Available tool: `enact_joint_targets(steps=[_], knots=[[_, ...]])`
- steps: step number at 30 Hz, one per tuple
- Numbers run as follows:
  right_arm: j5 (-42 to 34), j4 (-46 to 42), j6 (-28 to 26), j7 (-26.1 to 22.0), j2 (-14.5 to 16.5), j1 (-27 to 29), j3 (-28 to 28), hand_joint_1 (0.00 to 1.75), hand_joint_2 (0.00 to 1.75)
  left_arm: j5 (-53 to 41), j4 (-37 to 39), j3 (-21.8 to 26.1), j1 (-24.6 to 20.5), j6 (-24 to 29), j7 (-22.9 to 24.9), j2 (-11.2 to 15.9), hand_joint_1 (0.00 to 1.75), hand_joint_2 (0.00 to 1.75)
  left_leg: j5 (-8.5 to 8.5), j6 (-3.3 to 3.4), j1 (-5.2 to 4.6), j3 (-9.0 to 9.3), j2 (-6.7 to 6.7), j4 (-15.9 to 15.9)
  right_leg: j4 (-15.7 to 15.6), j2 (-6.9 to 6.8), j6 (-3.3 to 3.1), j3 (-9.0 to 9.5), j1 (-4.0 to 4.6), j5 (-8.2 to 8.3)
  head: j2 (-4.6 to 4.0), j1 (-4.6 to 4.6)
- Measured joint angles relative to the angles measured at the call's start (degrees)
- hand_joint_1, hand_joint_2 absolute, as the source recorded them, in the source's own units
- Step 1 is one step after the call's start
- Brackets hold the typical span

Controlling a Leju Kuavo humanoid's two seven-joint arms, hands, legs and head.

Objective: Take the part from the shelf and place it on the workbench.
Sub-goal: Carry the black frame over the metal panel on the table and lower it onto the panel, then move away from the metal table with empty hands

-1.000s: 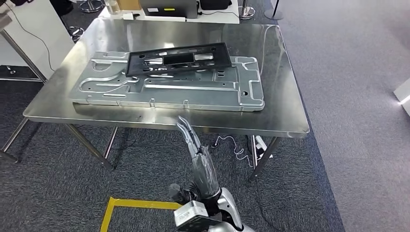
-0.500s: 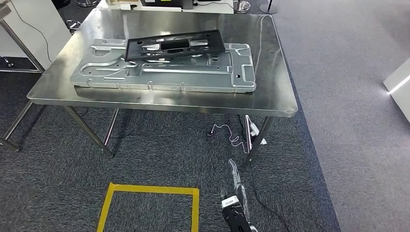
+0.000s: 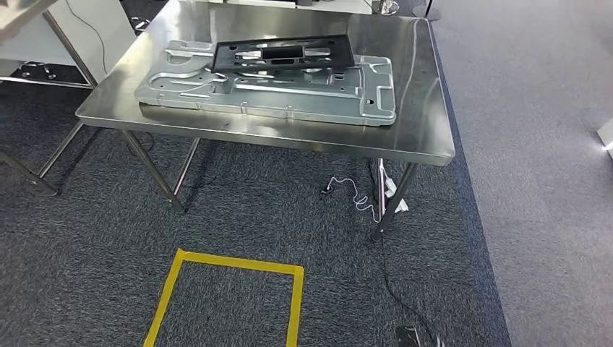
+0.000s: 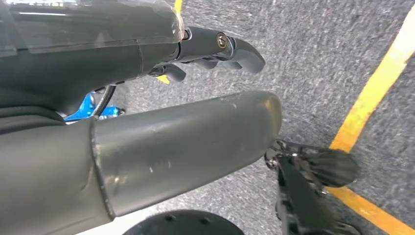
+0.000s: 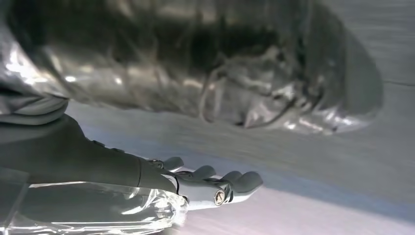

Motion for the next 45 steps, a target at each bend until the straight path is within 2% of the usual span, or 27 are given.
enact_joint_targets(steps=[2, 3, 6, 7, 8, 9, 10, 12, 14, 15, 17, 19, 21, 22, 24, 25, 28, 30, 32, 34, 36, 38, 39, 40, 41, 43, 45], knots=[[1.5, 4.3, 1.4, 6.2, -0.1, -1.1, -1.8, 0.00, 0.00, 0.0, 0.0, 0.1, 0.0, 0.5, 0.1, -0.1, 0.00, 0.00, -0.39, 0.87, 0.21, 0.00, -0.86, -1.3, 0.4, -0.22, 0.60, -0.33, -0.04, -0.07, 0.01, 0.02], [1.9, 5.9, 2.4, 8.8, -0.2, -1.5, -2.3, 0.00, 0.00, -0.1, 0.0, 0.2, 0.0, 0.7, 0.3, -0.2, 0.00, 0.00, -0.35, 1.33, 0.35, -0.02, -1.26, -1.8, 1.3, 0.63, 0.86, -0.80, -0.13, -0.88, 0.01, 0.03], [3.0, 9.5, 7.9, 16.7, -0.5, -2.1, -3.3, 0.00, 0.00, -0.4, 0.0, 0.5, 0.0, 1.1, 0.7, -0.4, 0.00, 0.00, 0.27, 2.47, 0.39, -0.53, -2.31, -2.0, 10.4, 4.24, 1.36, -4.70, -0.41, -6.62, 0.01, 0.08], [3.2, 10.5, 10.5, 19.4, -0.6, -2.2, -3.5, 0.00, 0.00, -0.6, 0.0, 0.5, 0.0, 1.0, 0.8, -0.4, 0.00, 0.00, 0.42, 2.65, 0.29, -0.80, -2.78, -1.9, 14.1, 4.65, 1.42, -6.11, -0.41, -8.09, 0.01, 0.09], [3.5, 11.3, 13.1, 21.8, -0.6, -2.3, -3.6, 0.00, 0.00, -0.8, 0.0, 0.6, 0.0, 1.0, 0.9, -0.4, 0.00, 0.00, 0.52, 2.74, 0.18, -0.99, -3.38, -1.7, 16.0, 4.80, 1.40, -6.77, -0.40, -8.39, 0.01, 0.08], [3.7, 12.0, 15.3, 23.5, -0.7, -2.3, -3.8, 0.00, 0.00, -0.9, 0.0, 0.6, 0.0, 1.0, 0.9, -0.4, 0.00, 0.00, 0.55, 2.74, 0.09, -1.12, -4.05, -1.5, 15.8, 4.96, 1.28, -6.39, -0.40, -7.49, 0.01, 0.09], [3.8, 12.5, 17.0, 24.6, -0.7, -2.4, -3.9, 0.00, 0.00, -1.1, 0.0, 0.6, 0.0, 1.0, 1.0, -0.4, 0.00, 0.00, 0.53, 2.70, 0.02, -1.18, -4.75, -1.3, 13.4, 5.28, 1.06, -5.03, -0.38, -5.69, 0.01, 0.09], [4.1, 13.3, 19.6, 25.7, -0.9, -2.4, -4.1, 0.00, 0.00, -1.1, 0.0, 0.6, -0.1, 0.9, 1.1, -0.5, 0.00, 0.00, 0.41, 2.51, -0.08, -1.40, -5.96, -0.9, 6.0, 7.71, 0.22, -1.29, -0.33, -2.02, 0.01, 0.07], [3.8, 13.8, 21.8, 26.1, -1.1, -2.5, -4.5, 0.00, 0.00, -1.3, 0.0, 0.6, -0.2, 0.8, 0.8, -0.8, 0.00, 0.00, 0.48, 2.03, 0.07, -2.02, -7.06, -0.5, 1.8, 9.79, -0.44, 0.52, -0.24, -0.82, -0.01, 0.06], [3.6, 14.0, 22.7, 26.0, -1.1, -2.6, -4.7, 0.00, 0.00, -1.6, 0.0, 0.7, -0.2, 0.6, 0.5, -0.8, 0.00, 0.00, 0.63, 1.69, 0.17, -2.37, -7.58, -0.5, 1.4, 9.91, -0.63, 0.61, -0.20, -0.96, 0.00, 0.08], [3.1, 14.3, 24.1, 25.8, -1.0, -3.0, -5.2, 0.00, 0.00, -2.2, 0.0, 0.7, 0.0, 0.0, 0.0, -0.7, 0.00, 0.00, 0.80, 1.01, 0.27, -2.90, -8.23, -0.4, 0.4, 8.39, -0.81, 0.84, -0.32, -0.93, 0.01, 0.13], [3.0, 14.4, 25.0, 25.7, -0.9, -3.2, -5.6, 0.00, 0.00, -2.5, 0.0, 0.7, 0.2, -0.3, -0.2, -0.5, 0.00, 0.00, -0.76, 0.46, 0.08, -4.13, -6.67, 1.9, -0.7, 6.90, -1.15, 1.31, -0.69, -0.72, 0.00, 0.11], [3.2, 14.7, 25.6, 25.7, -0.8, -3.1, -5.8, 0.00, 0.00, -2.7, -0.1, 0.6, 0.2, -0.5, -0.2, -0.4, 0.00, 0.00, -4.12, 0.00, 0.12, -7.16, -4.47, 8.2, -1.0, 5.35, -1.47, 1.46, -0.71, -0.60, 0.00, 0.09], [3.2, 14.8, 26.0, 25.6, -0.8, -3.1, -5.9, 0.00, 0.00, -2.8, -0.1, 0.6, 0.2, -0.6, -0.2, -0.4, 0.00, 0.00, -5.57, -0.21, 0.22, -8.92, -4.01, 11.8, -0.9, 4.50, -1.53, 1.38, -0.65, -0.63, 0.00, 0.09], [3.5, 15.0, 26.6, 25.5, -0.8, -3.2, -5.9, 0.00, 0.00, -3.0, -0.1, 0.6, 0.3, -0.6, -0.2, -0.3, 0.00, 0.00, -5.89, -0.50, 0.33, -10.41, -3.54, 15.0, -0.6, 2.98, -1.46, 1.22, -0.62, -0.73, 0.01, 0.08], [3.6, 15.0, 26.8, 25.4, -0.8, -3.3, -5.9, 0.00, 0.00, -3.1, -0.1, 0.5, 0.4, -0.6, -0.2, -0.2, 0.00, 0.00, -4.51, -0.56, 0.38, -9.51, -3.27, 13.4, -0.4, 2.28, -1.38, 1.18, -0.64, -0.80, 0.01, 0.07], [4.2, 15.2, 27.1, 25.5, -0.8, -3.5, -5.9, 0.00, 0.00, -3.2, -0.1, 0.4, 0.5, -0.6, 0.0, 0.0, 0.00, 0.00, 0.17, -0.19, 0.21, -3.59, -0.49, 2.2, 0.1, 0.54, -0.79, 1.24, -0.53, -1.09, 0.01, 0.09], [4.4, 15.2, 27.3, 25.8, -0.8, -3.7, -5.9, 0.00, 0.00, -3.4, -0.2, 0.4, 0.4, -0.6, 0.0, 0.0, 0.00, 0.00, 0.53, 0.41, -0.13, -2.55, 0.48, -0.4, 0.3, -0.32, -0.17, 1.33, -0.34, -1.13, -0.01, 0.12], [4.5, 15.2, 27.4, 26.0, -0.8, -3.9, -6.0, 0.00, 0.00, -3.5, -0.2, 0.3, 0.5, -0.6, 0.0, 0.1, 0.00, 0.00, 1.03, 1.16, -0.12, -2.81, -0.57, -0.5, 0.3, -1.05, 0.54, 1.44, -0.34, -1.06, -0.01, 0.11], [4.6, 15.3, 27.5, 26.0, -0.8, -4.0, -6.0, 0.00, 0.00, -3.5, -0.2, 0.3, 0.5, -0.6, 0.0, 0.1, 0.00, 0.00, 1.74, 2.07, 0.08, -2.92, -1.51, -0.9, 1.7, 0.61, 1.21, 0.93, -0.57, -2.54, 0.00, 0.11], [4.8, 15.3, 27.5, 26.0, -0.8, -3.9, -6.0, 0.00, 0.00, -3.5, -0.2, 0.3, 0.4, -0.6, 0.0, 0.1, 0.00, 0.00, 2.41, 2.78, 0.13, -3.37, -2.41, -1.1, 7.4, 3.62, 1.58, -1.43, -0.80, -6.55, 0.00, 0.12], [4.9, 15.3, 27.5, 26.1, -0.8, -3.7, -6.0, 0.00, 0.00, -3.5, -0.2, 0.3, 0.4, -0.6, 0.0, 0.1, 0.00, 0.00, 2.83, 3.03, -0.01, -4.06, -3.58, -1.0, 14.4, 4.77, 1.68, -4.38, -0.80, -9.92, 0.01, 0.12], [5.0, 15.3, 27.5, 26.1, -0.8, -3.6, -6.1, 0.00, 0.00, -3.5, -0.2, 0.3, 0.5, -0.6, 0.0, 0.1, 0.00, 0.00, 2.97, 3.02, -0.09, -4.32, -4.29, -0.9, 16.0, 4.92, 1.66, -4.93, -0.79, -10.12, 0.00, 0.11], [5.0, 15.3, 27.5, 26.1, -0.8, -3.6, -6.1, 0.00, 0.00, -3.5, -0.2, 0.3, 0.5, -0.6, 0.0, 0.1, 0.00, 0.00, 3.07, 2.95, -0.12, -4.50, -5.07, -0.7, 15.4, 5.07, 1.56, -4.37, -0.78, -9.11, 0.00, 0.12], [5.1, 15.3, 27.5, 26.1, -0.8, -3.6, -6.1, 0.00, 0.00, -3.5, -0.2, 0.3, 0.5, -0.6, 0.0, 0.1, 0.00, 0.00, 3.13, 2.87, -0.14, -4.60, -5.86, -0.6, 12.6, 5.45, 1.36, -2.83, -0.77, -7.25, -0.01, 0.13], [5.1, 15.3, 27.5, 26.1, -0.9, -3.5, -6.1, 0.00, 0.00, -3.5, -0.2, 0.3, 0.5, -0.6, 0.0, 0.1, 0.00, 0.00, 3.20, 2.60, -0.19, -4.90, -7.24, -0.2, 4.7, 8.25, 0.66, 1.06, -0.78, -3.76, -0.01, 0.11], [5.1, 15.3, 27.5, 26.1, -0.9, -3.5, -6.1, 0.00, 0.00, -3.5, -0.2, 0.3, 0.4, -0.6, 0.0, 0.0, 0.00, 0.00, 3.41, 1.95, -0.07, -5.52, -8.46, 0.2, 0.7, 10.39, 0.13, 2.80, -0.69, -2.74, 0.00, 0.11]])
